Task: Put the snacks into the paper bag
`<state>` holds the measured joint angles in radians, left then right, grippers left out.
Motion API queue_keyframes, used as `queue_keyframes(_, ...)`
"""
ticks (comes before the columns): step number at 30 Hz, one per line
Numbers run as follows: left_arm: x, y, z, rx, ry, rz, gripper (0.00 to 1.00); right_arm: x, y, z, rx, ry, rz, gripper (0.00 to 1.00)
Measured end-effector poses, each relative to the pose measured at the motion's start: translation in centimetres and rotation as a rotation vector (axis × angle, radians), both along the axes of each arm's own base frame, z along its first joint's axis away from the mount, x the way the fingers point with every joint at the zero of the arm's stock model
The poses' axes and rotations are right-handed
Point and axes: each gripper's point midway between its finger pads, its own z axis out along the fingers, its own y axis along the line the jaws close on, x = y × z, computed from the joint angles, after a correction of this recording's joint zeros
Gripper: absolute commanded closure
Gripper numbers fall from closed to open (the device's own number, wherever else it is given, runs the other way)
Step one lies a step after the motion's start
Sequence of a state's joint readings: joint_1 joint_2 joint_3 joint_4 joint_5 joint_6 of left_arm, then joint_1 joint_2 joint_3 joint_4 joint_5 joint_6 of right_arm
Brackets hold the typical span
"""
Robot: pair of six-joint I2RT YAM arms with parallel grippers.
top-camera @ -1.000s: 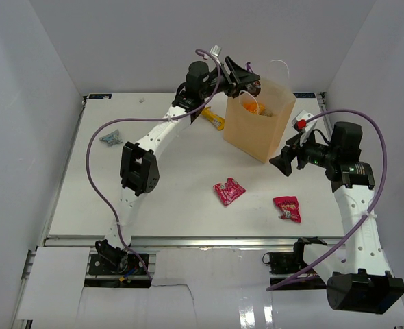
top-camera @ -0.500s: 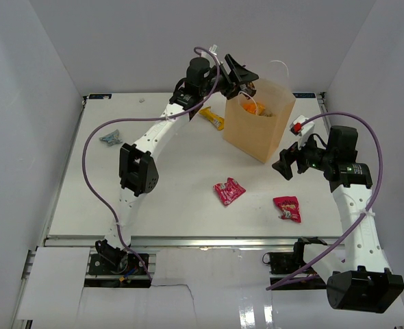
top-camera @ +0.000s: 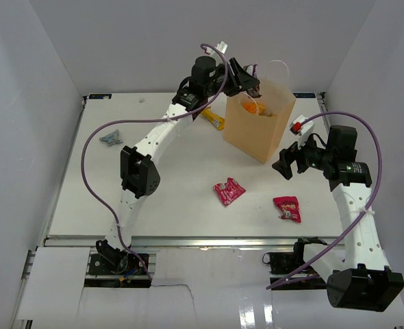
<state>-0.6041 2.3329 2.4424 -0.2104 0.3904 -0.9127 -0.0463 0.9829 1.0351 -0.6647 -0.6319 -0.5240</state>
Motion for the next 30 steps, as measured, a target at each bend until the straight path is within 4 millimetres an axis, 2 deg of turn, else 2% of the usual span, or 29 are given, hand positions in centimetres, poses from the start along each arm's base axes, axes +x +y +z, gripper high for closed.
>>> queue_keyframes(2, -0.2, -0.3, 0.0, 0.012, -0.02, -0.005, 0.54, 0.0, 0.0, 0.0, 0.001, 0.0, 0.0, 0.06)
queue_keyframes(4, -0.4, -0.5, 0.0, 0.025, -0.045, -0.008, 0.45, 0.0, 0.0, 0.0, 0.003, 0.001, 0.001, 0.06)
queue_keyframes(6, -0.5, -0.7, 0.0, 0.04, -0.069, -0.008, 0.3, 0.0, 0.1, 0.0, 0.006, 0.004, 0.001, 0.06)
queue_keyframes(9, -0.7, -1.0, 0.0, 0.059, -0.102, -0.004, 0.19, 0.0, 0.1, 0.0, 0.01, 0.006, 0.002, 0.06)
queue_keyframes(16, -1.0, -1.3, 0.7, 0.067, -0.149, -0.006, 0.15, 0.1, 0.1, -0.2, 0.014, 0.02, -0.007, 0.06)
queue_keyframes(21, -1.1, -0.5, 2.6, 0.077, -0.217, 0.025, 0.12, 0.5, -0.6, -1.4, -0.019, 0.065, -0.028, 0.06)
queue_keyframes(23, -1.3, 0.6, 4.6, 0.086, -0.268, 0.062, 0.1, 0.7, -1.1, -2.5, -0.049, 0.113, -0.04, 0.06)
queue_keyframes(26, -2.3, 3.4, 7.5, 0.124, -0.337, 0.136, 0.04, 0.4, -2.3, -4.8, -0.112, 0.209, -0.071, 0.05)
queue_keyframes(29, -5.1, 7.9, 11.1, 0.165, -0.415, 0.228, 0.02, -0.6, -3.4, -6.8, -0.178, 0.283, -0.091, 0.02)
queue_keyframes(30, -6.1, 9.4, 12.1, 0.17, -0.441, 0.262, 0.02, -1.3, -3.7, -7.6, -0.2, 0.309, -0.093, 0.1)
